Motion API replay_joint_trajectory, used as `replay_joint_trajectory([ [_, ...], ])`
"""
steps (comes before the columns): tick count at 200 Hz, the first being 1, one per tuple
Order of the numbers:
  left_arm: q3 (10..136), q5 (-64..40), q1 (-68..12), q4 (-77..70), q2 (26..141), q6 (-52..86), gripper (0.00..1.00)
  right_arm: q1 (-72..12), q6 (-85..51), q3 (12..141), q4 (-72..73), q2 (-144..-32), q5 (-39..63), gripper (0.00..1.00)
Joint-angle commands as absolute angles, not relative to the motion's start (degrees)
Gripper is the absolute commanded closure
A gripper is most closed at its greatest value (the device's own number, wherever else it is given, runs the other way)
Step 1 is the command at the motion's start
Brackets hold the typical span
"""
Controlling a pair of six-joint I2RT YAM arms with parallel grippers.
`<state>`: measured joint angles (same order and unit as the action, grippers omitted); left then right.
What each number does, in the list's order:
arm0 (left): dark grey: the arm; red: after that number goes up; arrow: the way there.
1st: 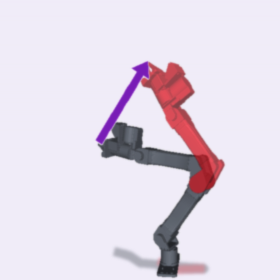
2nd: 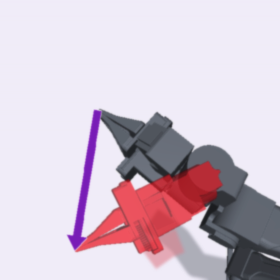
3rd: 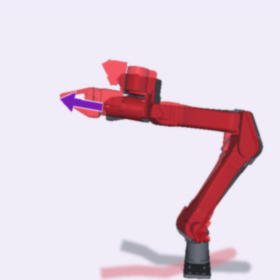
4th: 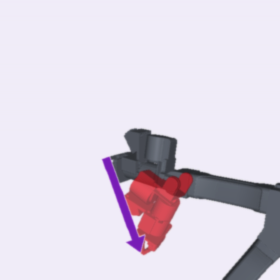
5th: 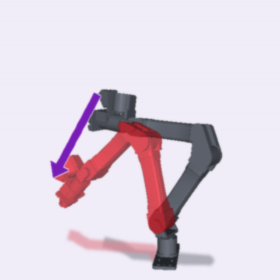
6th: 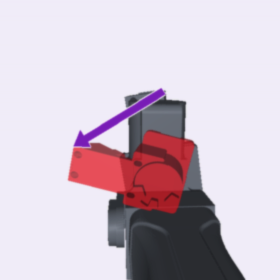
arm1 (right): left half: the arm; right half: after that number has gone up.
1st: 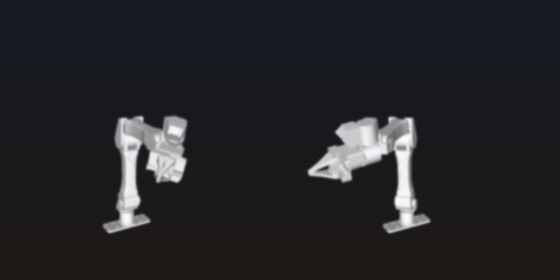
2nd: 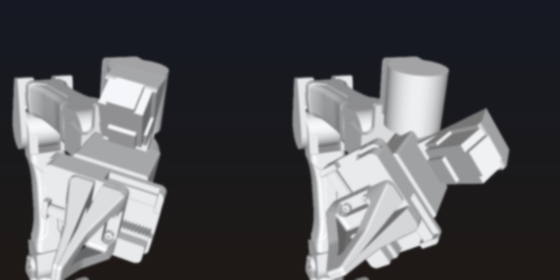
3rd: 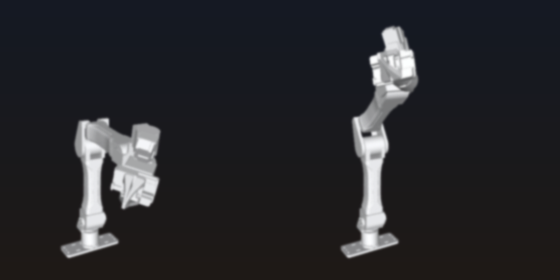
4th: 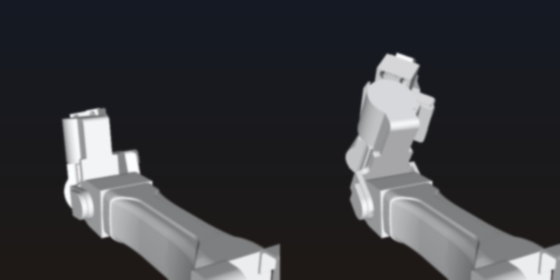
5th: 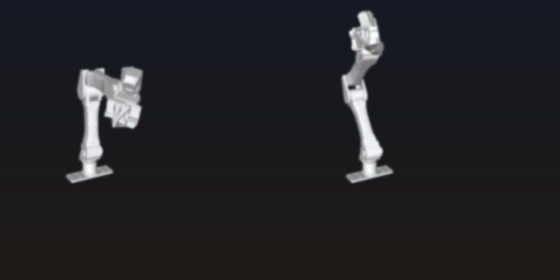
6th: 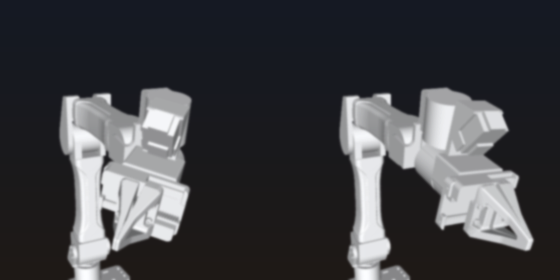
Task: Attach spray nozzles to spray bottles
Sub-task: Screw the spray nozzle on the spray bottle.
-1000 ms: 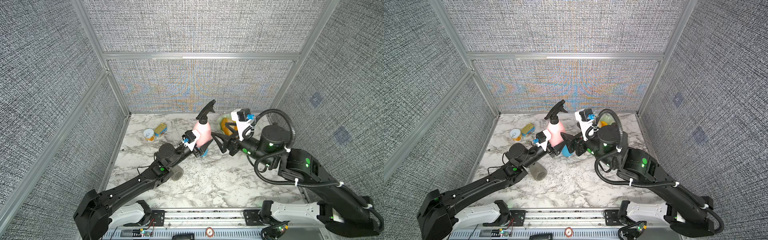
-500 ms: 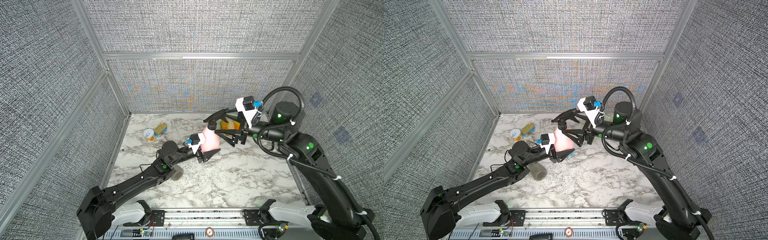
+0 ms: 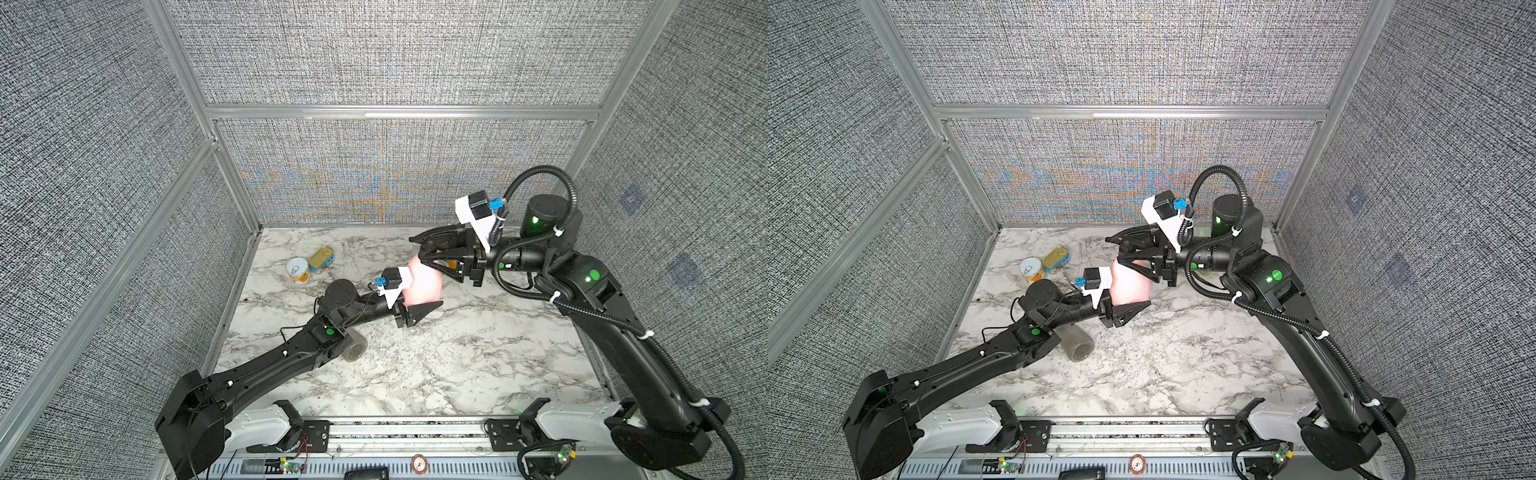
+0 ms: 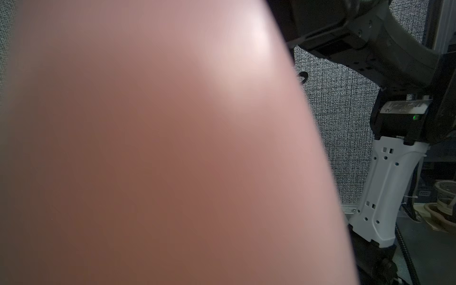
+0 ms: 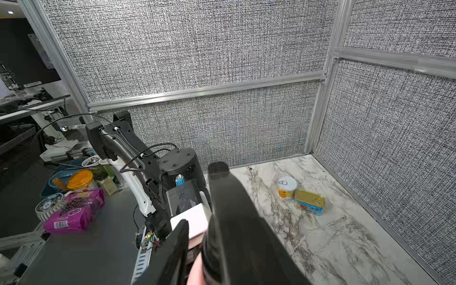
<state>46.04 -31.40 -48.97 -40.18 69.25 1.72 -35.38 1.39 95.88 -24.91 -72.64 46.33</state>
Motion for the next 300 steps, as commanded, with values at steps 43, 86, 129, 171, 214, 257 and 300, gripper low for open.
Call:
replay_joint_trajectory([
  [43,46.8,-30.2,-48.9,-39.5,69.3,1.4,0.57,-35.6,-0.8,94.6,-23.8,-72.3,48.2,0.82],
  [86,47.2,-27.8,-49.0,-36.6,69.3,-1.6,0.57,-35.7,-1.3,93.1,-24.0,-72.2,46.8,0.94],
  [129,47.8,-25.7,-49.0,-34.0,69.5,-4.5,0.57,-35.9,-3.2,90.2,-21.5,-71.0,45.3,1.00],
  [171,48.4,-23.1,-49.0,-32.5,69.6,-5.8,0.57,-38.6,-4.4,87.9,-20.6,-70.1,36.5,1.00],
  [214,48.9,-20.3,-49.0,-31.7,69.7,-6.8,0.57,-44.2,-5.4,84.7,-19.1,-69.4,19.0,1.00],
  [257,48.4,-16.7,-49.0,-32.8,69.3,-6.8,0.57,-49.3,-6.1,82.7,-17.1,-69.3,2.4,1.00],
  [300,47.2,-11.5,-49.0,-35.2,68.8,-6.8,0.57,-53.0,-7.6,81.8,-14.7,-69.6,-7.3,1.00],
])
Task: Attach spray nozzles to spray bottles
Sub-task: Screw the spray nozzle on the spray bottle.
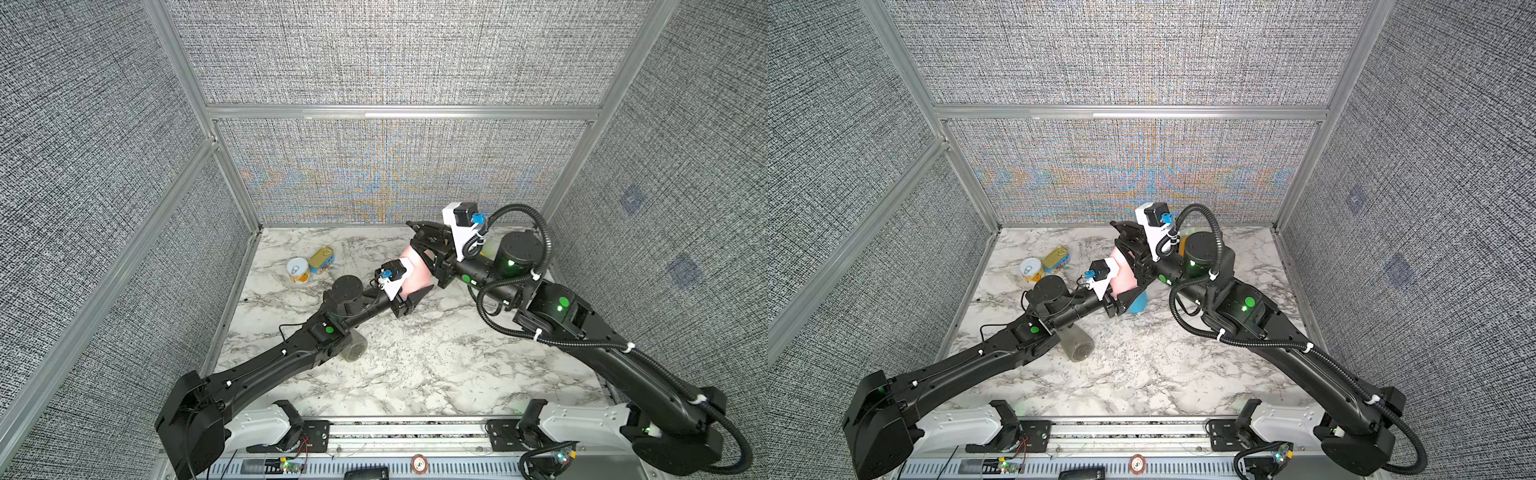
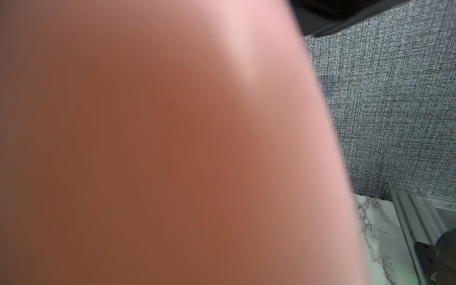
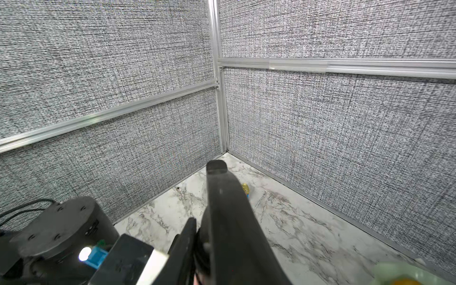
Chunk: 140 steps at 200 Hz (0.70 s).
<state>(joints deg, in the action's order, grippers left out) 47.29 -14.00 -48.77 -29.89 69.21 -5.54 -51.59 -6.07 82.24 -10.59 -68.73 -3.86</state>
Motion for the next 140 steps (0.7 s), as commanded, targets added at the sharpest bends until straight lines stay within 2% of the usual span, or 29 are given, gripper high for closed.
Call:
replay_joint_trajectory([
  [1,47.2,-11.4,-49.0,-35.3,68.8,-6.8,0.57,-53.0,-7.7,81.8,-14.7,-69.7,-7.5,1.00],
  [70,45.4,-4.0,-49.0,-39.1,68.2,-6.4,0.57,-56.1,-9.9,85.5,-15.9,-73.3,-14.1,1.00],
  [140,44.6,1.5,-49.0,-41.0,67.7,-6.9,0.57,-64.1,-11.3,88.6,-15.3,-78.9,-35.4,1.00],
])
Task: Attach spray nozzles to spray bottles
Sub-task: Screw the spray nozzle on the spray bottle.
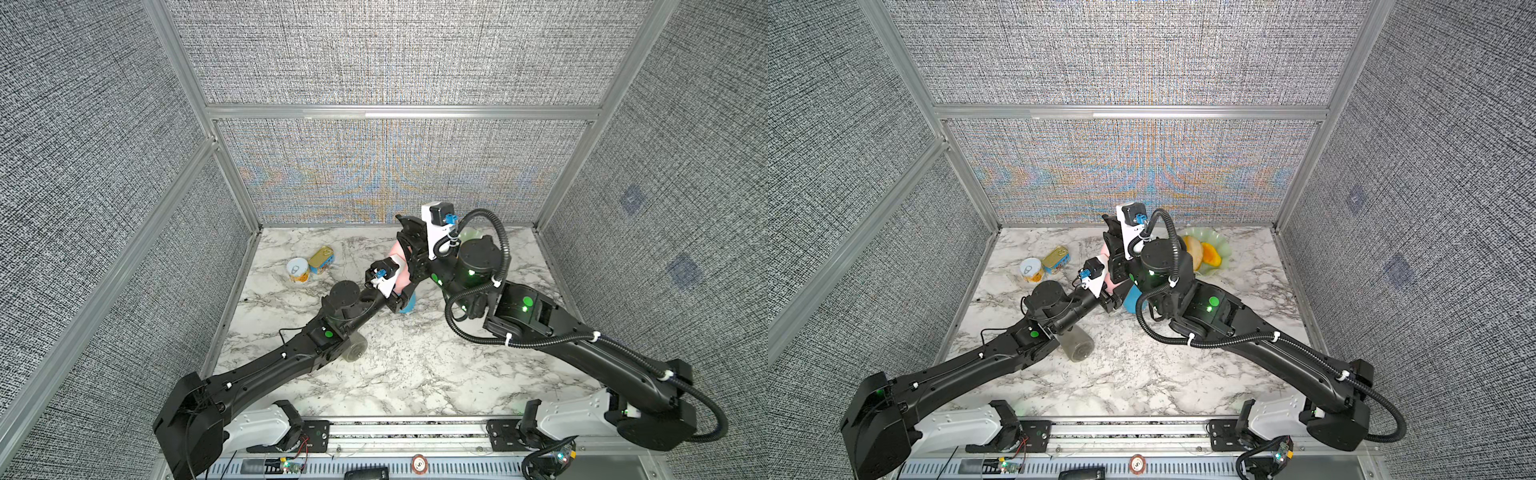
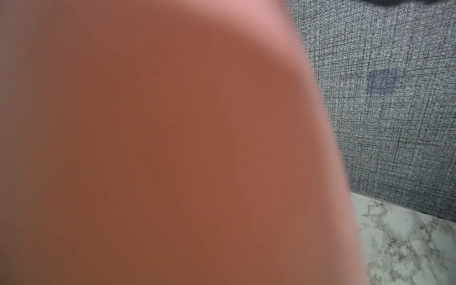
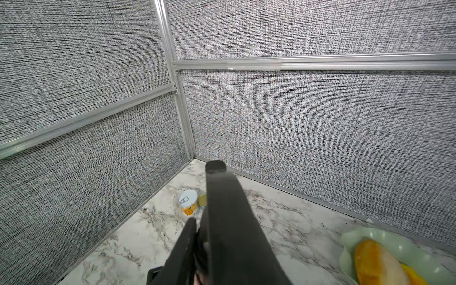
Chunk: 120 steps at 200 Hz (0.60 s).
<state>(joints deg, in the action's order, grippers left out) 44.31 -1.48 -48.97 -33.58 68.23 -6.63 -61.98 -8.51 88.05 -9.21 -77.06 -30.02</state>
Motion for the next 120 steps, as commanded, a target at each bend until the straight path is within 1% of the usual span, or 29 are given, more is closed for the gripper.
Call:
replay_joint_trajectory([
  [1,44.6,1.6,-49.0,-41.1,67.7,-6.9,0.57,-64.3,-11.3,88.7,-15.3,-79.1,-35.8,1.00],
  [31,44.2,3.4,-49.0,-41.8,67.6,-6.9,0.57,-67.1,-11.8,90.8,-14.6,-82.4,-44.3,1.00],
  [68,43.8,4.6,-49.0,-42.6,67.4,-6.8,0.57,-69.4,-11.0,93.5,-13.2,-86.9,-51.6,1.00],
  [101,43.5,5.4,-49.0,-43.1,67.3,-7.1,0.57,-69.9,-10.5,95.0,-12.1,-88.8,-52.6,1.00],
  [120,43.4,5.5,-49.0,-43.3,67.3,-6.8,0.57,-69.9,-10.6,95.5,-12.3,-88.8,-49.5,1.00],
])
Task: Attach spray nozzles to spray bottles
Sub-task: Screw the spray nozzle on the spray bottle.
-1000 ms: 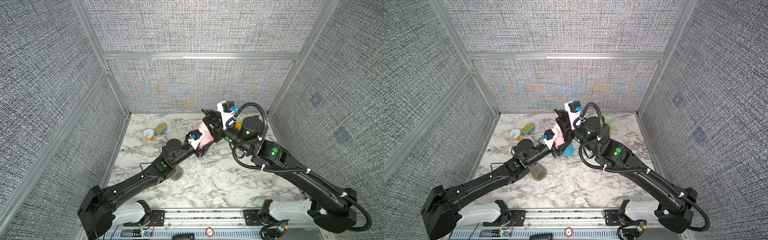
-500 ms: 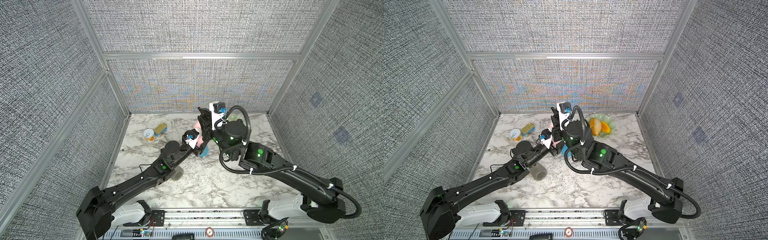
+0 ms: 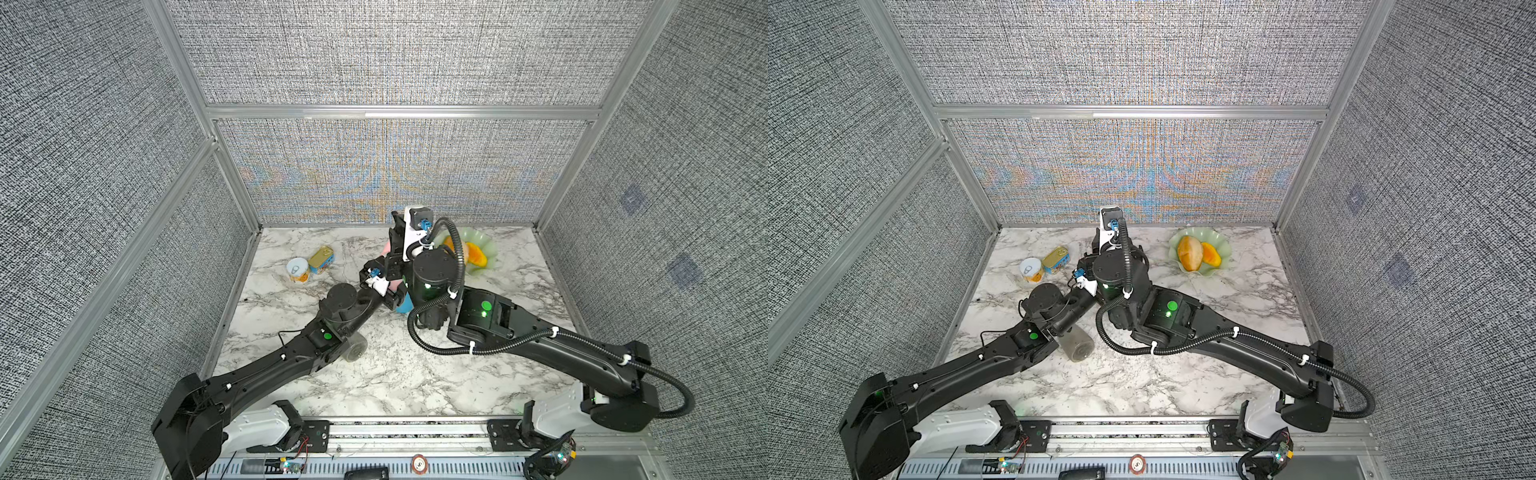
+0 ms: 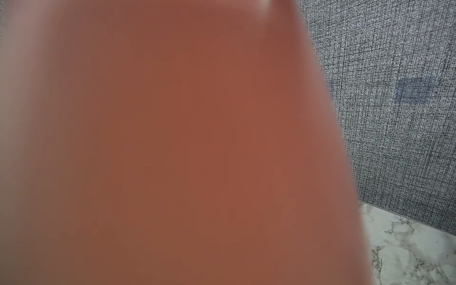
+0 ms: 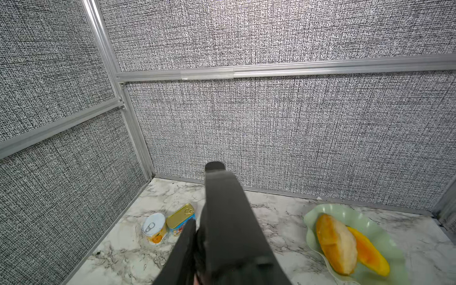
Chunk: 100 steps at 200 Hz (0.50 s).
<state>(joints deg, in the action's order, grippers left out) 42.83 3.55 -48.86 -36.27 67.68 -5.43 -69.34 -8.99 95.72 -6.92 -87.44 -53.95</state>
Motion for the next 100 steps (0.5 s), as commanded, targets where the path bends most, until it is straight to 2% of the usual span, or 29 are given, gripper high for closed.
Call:
replay_joint_trajectory([
  [1,43.3,5.5,-49.0,-43.2,67.3,-6.7,0.57,-69.9,-10.7,95.5,-12.3,-88.7,-49.3,1.00],
  [9,43.1,5.4,-49.0,-43.5,67.3,-6.7,0.57,-69.9,-10.8,95.6,-12.5,-88.1,-47.7,0.97],
  [29,42.8,4.6,-49.0,-43.8,67.1,-6.4,0.57,-69.9,-9.7,95.2,-12.3,-84.9,-42.7,0.66],
  [45,42.3,3.1,-49.0,-44.3,67.0,-6.3,0.57,-69.6,-8.8,94.8,-12.4,-81.3,-38.2,0.48],
  [62,42.3,1.5,-49.0,-44.3,67.1,-5.8,0.57,-69.2,-8.3,94.2,-13.3,-77.4,-34.3,0.38],
  [100,41.9,-1.1,-49.0,-44.7,67.1,-5.3,0.57,-68.8,-8.5,92.0,-16.6,-71.4,-29.5,0.27],
])
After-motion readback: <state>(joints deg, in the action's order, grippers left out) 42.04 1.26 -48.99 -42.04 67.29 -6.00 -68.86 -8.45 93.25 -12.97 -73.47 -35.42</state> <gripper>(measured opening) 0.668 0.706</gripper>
